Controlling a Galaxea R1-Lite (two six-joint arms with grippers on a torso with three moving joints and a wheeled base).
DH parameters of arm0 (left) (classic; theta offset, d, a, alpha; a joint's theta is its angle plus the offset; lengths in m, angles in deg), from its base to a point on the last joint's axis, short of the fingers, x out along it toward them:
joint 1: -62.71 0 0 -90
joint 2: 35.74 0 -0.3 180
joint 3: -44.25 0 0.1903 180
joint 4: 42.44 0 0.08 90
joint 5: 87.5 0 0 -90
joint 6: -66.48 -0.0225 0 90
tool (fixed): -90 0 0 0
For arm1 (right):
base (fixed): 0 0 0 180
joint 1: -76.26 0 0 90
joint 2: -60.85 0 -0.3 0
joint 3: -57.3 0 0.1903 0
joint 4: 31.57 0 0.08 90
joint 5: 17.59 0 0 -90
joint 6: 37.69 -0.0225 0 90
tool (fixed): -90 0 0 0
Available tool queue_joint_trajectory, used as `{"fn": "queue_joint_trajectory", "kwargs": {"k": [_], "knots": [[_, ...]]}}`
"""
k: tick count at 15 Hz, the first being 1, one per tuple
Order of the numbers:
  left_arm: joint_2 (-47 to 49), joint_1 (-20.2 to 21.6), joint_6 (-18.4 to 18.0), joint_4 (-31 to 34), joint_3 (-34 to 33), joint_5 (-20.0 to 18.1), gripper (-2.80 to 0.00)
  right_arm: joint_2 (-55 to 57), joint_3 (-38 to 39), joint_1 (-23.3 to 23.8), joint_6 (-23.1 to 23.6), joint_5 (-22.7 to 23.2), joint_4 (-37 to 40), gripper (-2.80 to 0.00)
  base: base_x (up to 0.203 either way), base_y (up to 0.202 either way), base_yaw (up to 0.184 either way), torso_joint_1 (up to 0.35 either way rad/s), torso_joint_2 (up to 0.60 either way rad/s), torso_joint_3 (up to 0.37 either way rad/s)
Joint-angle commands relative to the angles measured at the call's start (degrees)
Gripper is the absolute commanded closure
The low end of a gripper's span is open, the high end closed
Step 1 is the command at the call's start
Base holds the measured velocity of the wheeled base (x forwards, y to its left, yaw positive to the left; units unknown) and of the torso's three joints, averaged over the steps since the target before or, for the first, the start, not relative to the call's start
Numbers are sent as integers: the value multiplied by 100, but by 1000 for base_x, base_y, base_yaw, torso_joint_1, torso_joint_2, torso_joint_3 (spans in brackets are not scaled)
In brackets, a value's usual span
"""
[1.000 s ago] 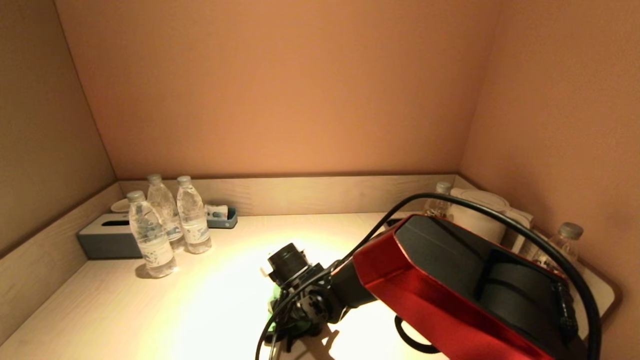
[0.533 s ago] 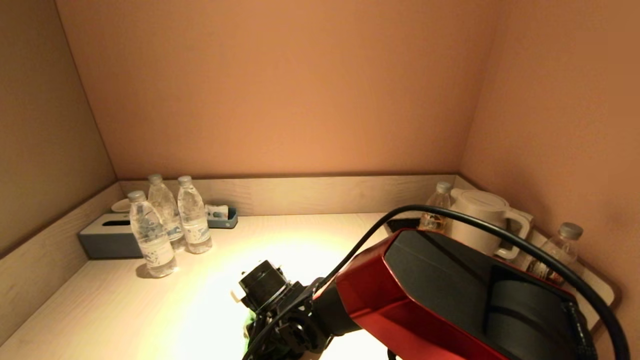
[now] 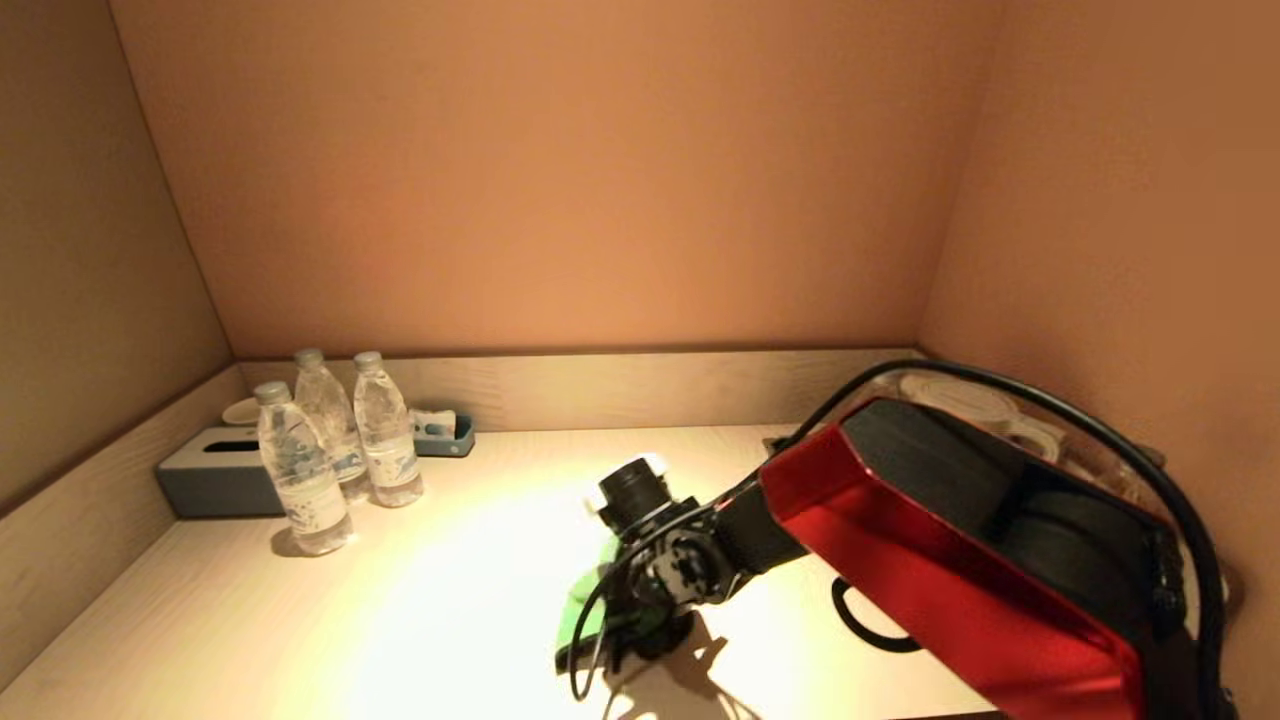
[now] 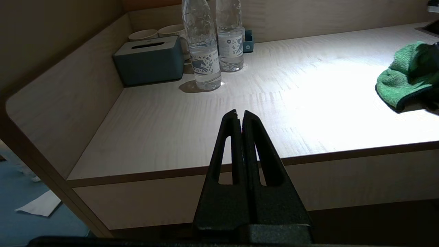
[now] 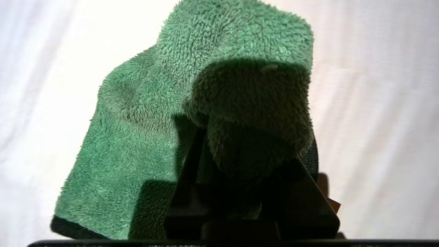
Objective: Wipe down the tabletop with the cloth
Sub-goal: Sweep the stains on the table
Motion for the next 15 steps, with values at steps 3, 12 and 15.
{"fn": "queue_joint_trajectory", "kwargs": {"k": [3,12,15], "knots": [[4,4,1,0,-1,0,0,-276,177,611,-3,-140,-7,0,0,0,0,0,0,0],[4,4,1,0,-1,0,0,-1957,815,754,7,-436,-18,0,0,0,0,0,0,0],[4,4,1,0,-1,0,0,-2247,984,796,20,-469,-18,0,0,0,0,0,0,0]]}}
